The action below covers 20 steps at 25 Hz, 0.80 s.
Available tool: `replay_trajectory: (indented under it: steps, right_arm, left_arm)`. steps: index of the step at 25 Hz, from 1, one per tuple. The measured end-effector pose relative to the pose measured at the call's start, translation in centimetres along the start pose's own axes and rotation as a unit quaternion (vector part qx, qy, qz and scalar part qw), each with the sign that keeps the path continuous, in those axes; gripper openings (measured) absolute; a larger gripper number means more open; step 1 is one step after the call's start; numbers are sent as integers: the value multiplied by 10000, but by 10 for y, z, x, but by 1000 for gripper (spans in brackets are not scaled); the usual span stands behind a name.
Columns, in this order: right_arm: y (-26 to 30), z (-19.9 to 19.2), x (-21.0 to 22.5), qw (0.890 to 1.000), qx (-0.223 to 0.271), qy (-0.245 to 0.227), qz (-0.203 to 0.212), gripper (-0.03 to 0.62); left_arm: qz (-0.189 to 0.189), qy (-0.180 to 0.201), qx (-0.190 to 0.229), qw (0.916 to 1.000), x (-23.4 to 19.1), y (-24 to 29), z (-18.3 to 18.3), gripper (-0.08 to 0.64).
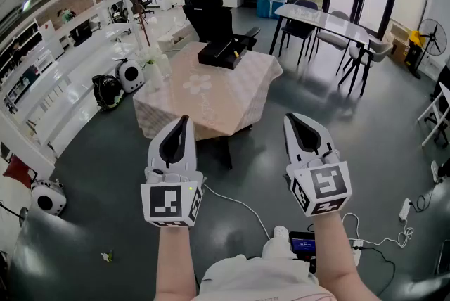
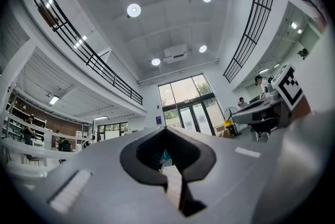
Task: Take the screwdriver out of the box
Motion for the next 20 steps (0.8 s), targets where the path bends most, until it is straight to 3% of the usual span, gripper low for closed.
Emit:
replay_trajectory:
  steps: [11,20]
  right_arm:
    - [-11,0,-1,9999,-77,10,-125,5]
    - [31,-19,25,9997,25,199,-128,5]
  left_arm:
    - [-9,-250,-92,9996,-4,-10,-4,9]
    - [73,-245,-293,9992,-16,30,-30,9]
Point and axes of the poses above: the fingertips, and each gripper's own axes: y forward along the fingers, x to its right, z out of its top, the point moved 6 cm from there along -y, backward along the fingers, and after that the axes turned 1 degree about z, right-handed, at the moved point
